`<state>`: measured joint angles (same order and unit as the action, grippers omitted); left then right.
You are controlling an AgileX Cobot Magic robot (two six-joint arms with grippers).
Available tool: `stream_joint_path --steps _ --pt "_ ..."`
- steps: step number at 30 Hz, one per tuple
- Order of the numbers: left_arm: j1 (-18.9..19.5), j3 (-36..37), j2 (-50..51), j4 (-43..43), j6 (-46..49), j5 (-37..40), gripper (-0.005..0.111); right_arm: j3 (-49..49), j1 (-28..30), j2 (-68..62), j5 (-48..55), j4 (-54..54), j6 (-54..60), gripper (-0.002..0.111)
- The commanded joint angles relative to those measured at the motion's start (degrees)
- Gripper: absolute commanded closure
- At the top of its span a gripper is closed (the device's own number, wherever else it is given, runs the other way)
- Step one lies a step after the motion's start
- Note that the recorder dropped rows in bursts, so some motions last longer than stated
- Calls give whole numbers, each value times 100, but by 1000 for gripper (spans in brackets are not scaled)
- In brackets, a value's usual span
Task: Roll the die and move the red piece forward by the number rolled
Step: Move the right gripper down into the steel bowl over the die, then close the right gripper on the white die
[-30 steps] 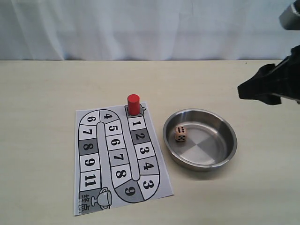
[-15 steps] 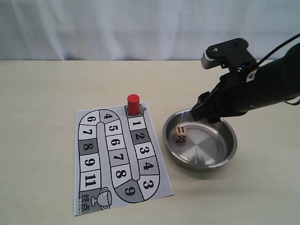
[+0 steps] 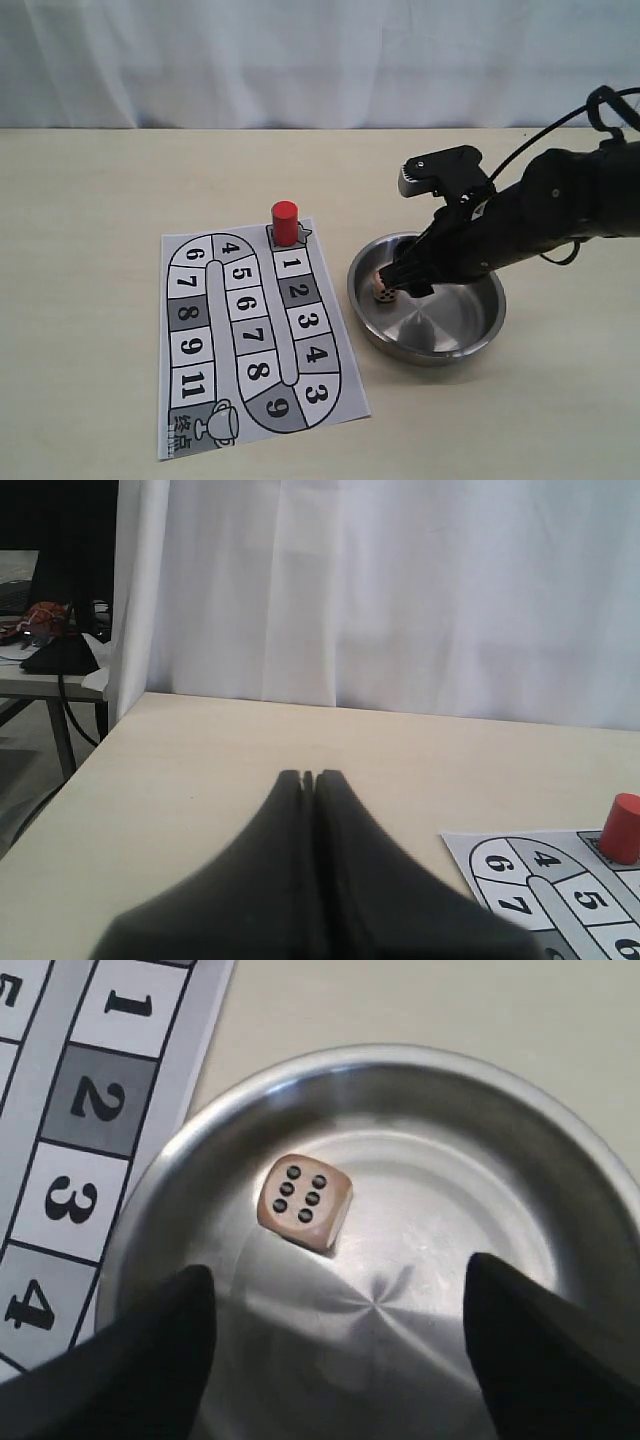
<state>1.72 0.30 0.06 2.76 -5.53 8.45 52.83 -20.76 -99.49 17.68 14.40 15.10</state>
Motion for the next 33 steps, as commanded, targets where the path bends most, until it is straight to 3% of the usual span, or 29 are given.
stream_joint_path --steps 1,27,29,33 --pt "-36 -30 -6 -22 -23 -22 107 44 -7 -274 -273 184 76 46" --pt "-36 -30 -6 -22 -23 -22 107 443 -208 -1326 -1018 297 156 47" --pt "-36 -30 -6 -22 -23 -22 107 443 -208 -1326 -1028 297 156 50" --pt "-36 -30 -6 -22 -23 -22 107 443 -208 -1326 -1014 297 156 74"
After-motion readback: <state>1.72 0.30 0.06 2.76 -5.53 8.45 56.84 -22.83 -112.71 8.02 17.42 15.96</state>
